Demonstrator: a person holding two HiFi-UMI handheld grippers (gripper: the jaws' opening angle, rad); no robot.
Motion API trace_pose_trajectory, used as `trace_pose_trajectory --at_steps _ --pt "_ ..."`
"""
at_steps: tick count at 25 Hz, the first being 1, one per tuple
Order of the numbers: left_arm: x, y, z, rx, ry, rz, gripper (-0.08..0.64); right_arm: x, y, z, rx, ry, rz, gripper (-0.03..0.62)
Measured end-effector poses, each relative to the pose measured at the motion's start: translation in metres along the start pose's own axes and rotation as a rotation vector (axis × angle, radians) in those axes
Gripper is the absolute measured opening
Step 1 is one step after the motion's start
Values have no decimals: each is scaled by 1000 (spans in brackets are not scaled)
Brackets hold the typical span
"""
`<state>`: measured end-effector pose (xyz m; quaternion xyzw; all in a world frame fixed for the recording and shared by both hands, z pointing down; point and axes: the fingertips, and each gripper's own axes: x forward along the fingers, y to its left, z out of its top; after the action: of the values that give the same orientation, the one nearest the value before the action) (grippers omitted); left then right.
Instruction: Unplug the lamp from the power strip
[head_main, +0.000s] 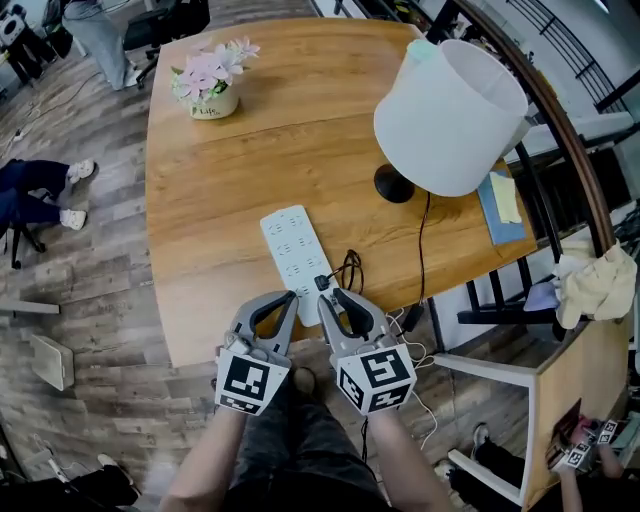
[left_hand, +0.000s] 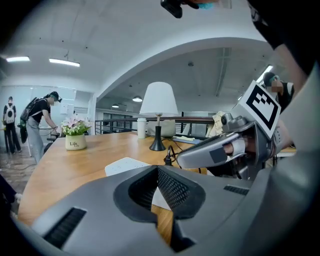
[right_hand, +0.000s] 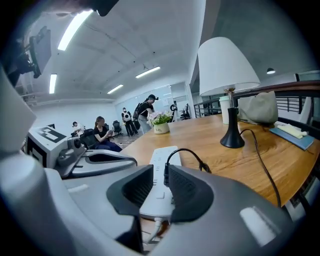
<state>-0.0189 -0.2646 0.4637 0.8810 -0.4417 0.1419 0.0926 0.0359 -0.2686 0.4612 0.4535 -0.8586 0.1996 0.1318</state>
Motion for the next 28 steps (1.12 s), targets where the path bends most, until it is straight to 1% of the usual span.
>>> trace_pose_trajectory --at_steps 3,6,10,14,21,24,28 --pt "12 3 -8 58 72 -4 -5 8 -7 -2 0 34 -25 89" --pt "22 4 -14 128 142 -14 -5 15 -11 -4 4 65 -31 89" --pt "34 5 -20 166 195 -26 -5 22 -14 -9 -30 116 -40 89" --pt "42 6 -22 199 215 -48 -5 27 -15 -11 -45 157 -42 89" --pt "50 -1 -27 255 243 -101 -5 35 -17 -20 -100 253 -48 87" --pt "52 -5 -26 275 257 -126 -5 36 -13 -19 -117 252 -58 74" --pt "54 -6 -26 310 268 -123 -5 36 -6 -15 -174 232 -76 67"
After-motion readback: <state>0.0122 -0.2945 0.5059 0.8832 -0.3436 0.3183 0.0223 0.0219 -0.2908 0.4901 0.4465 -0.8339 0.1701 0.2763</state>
